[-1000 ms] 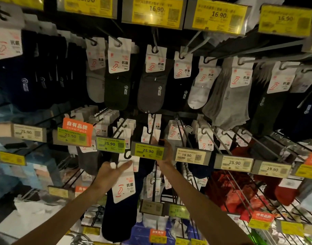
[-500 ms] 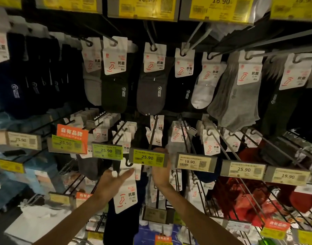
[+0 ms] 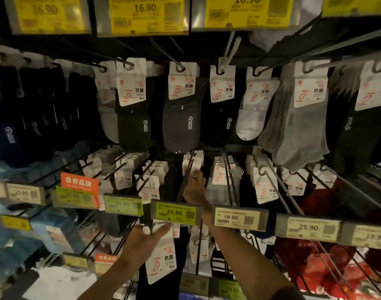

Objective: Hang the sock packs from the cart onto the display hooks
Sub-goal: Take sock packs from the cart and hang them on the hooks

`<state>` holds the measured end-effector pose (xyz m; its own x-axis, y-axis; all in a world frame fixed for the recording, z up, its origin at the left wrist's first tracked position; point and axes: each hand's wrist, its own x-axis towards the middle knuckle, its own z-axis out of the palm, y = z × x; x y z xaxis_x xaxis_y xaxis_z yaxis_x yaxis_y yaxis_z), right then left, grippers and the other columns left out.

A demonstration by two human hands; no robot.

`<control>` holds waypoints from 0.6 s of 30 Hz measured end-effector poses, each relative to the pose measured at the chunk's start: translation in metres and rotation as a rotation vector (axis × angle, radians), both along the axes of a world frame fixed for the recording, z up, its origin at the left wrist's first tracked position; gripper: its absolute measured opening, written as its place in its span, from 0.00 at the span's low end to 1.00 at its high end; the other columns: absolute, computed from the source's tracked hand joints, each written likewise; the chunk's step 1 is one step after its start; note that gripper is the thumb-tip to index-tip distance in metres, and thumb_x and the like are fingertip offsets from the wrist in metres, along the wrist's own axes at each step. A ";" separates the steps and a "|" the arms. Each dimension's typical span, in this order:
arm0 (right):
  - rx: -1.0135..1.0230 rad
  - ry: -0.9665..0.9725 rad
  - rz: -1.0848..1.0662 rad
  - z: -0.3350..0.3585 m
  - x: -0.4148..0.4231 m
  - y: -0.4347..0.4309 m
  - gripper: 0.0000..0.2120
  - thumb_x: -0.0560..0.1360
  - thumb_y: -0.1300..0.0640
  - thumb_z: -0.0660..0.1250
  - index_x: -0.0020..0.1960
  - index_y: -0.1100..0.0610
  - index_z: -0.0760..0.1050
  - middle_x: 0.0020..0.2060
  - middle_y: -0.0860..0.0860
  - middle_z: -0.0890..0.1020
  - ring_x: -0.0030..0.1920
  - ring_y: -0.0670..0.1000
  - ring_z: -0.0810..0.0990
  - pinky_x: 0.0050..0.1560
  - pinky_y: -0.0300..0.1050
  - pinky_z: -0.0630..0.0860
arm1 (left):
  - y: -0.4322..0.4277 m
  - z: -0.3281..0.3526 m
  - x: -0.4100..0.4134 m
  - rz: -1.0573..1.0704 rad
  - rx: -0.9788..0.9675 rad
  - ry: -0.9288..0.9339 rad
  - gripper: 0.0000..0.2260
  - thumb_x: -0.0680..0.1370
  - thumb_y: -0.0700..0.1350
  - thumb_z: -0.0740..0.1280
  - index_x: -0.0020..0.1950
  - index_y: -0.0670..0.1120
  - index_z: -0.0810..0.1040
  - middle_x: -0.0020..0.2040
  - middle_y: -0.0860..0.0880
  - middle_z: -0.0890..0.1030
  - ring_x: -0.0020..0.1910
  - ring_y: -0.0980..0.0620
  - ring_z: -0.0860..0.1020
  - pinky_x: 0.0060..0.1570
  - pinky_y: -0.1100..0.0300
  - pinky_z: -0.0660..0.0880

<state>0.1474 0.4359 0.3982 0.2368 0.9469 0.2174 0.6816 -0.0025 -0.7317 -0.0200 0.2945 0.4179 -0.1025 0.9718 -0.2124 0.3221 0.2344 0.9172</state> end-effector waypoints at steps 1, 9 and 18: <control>-0.060 -0.037 0.025 0.003 0.000 0.006 0.22 0.79 0.54 0.56 0.72 0.58 0.66 0.69 0.62 0.64 0.66 0.66 0.66 0.63 0.62 0.68 | 0.000 0.001 0.002 -0.006 0.007 -0.003 0.07 0.72 0.50 0.77 0.39 0.47 0.85 0.33 0.47 0.85 0.37 0.42 0.84 0.41 0.48 0.79; -0.104 0.233 0.144 -0.002 0.018 0.016 0.23 0.81 0.62 0.60 0.75 0.63 0.62 0.76 0.60 0.60 0.77 0.59 0.56 0.74 0.47 0.53 | -0.006 0.006 0.008 0.026 0.032 -0.060 0.07 0.75 0.46 0.74 0.38 0.46 0.83 0.31 0.48 0.84 0.30 0.51 0.82 0.31 0.60 0.74; -0.244 0.700 0.293 -0.056 0.039 -0.135 0.16 0.81 0.41 0.58 0.66 0.42 0.70 0.64 0.43 0.74 0.65 0.46 0.73 0.68 0.50 0.69 | -0.025 0.004 0.040 0.052 0.059 -0.169 0.05 0.75 0.44 0.74 0.44 0.43 0.82 0.33 0.51 0.82 0.29 0.57 0.80 0.25 0.71 0.69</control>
